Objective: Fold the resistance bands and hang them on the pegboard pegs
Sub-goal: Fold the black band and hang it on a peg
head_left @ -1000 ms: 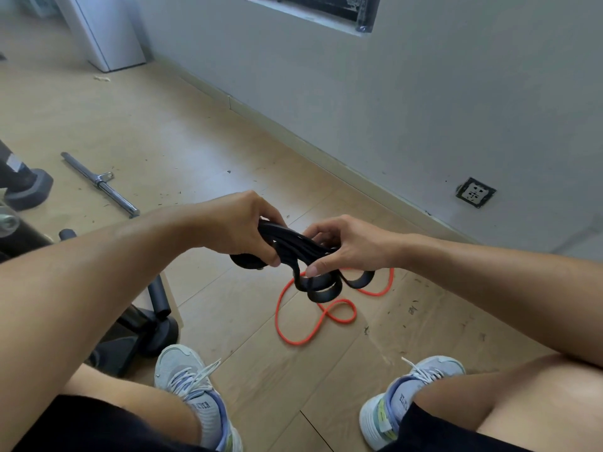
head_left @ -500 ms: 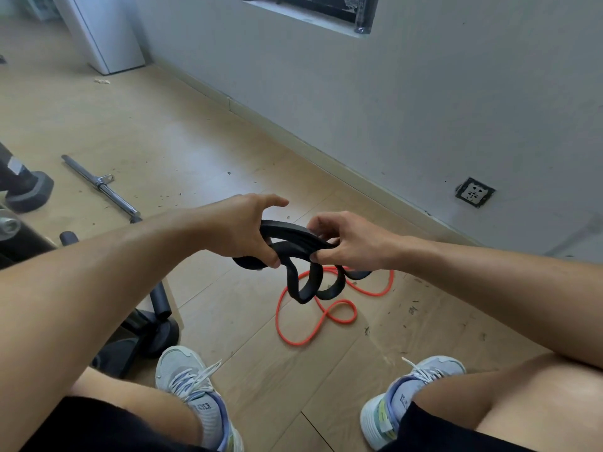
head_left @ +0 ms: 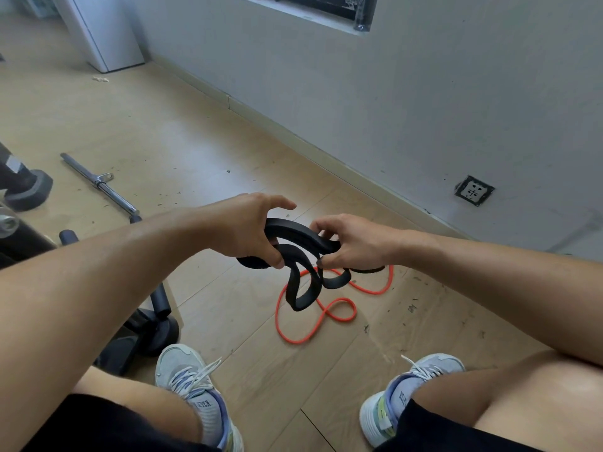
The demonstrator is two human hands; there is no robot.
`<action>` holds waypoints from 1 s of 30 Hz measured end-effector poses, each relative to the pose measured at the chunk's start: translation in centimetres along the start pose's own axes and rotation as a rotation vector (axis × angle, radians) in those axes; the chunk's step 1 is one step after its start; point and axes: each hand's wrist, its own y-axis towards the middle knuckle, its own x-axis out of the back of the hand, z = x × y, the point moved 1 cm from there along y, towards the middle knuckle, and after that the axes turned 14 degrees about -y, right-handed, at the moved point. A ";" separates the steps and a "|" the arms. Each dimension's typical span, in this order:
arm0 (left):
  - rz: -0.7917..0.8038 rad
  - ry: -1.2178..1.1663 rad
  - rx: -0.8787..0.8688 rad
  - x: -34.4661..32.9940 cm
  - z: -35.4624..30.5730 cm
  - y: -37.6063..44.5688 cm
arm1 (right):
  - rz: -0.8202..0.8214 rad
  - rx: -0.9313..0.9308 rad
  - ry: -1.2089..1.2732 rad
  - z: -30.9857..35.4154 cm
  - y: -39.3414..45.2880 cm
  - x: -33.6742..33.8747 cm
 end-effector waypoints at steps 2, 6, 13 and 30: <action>-0.013 -0.009 -0.004 0.0 -0.1 0.0 | 0.042 0.003 0.056 0.0 0.2 -0.4; -0.036 -0.087 -0.014 0.1 0.1 -0.1 | 0.108 0.007 0.178 0.2 0.1 -1.0; -0.107 -0.184 -0.040 0.6 -0.2 -0.5 | -0.022 0.022 0.131 1.2 0.1 -0.6; -0.134 -0.528 -0.081 -0.7 -1.9 0.7 | -0.179 -0.099 0.221 -0.6 -2.8 5.8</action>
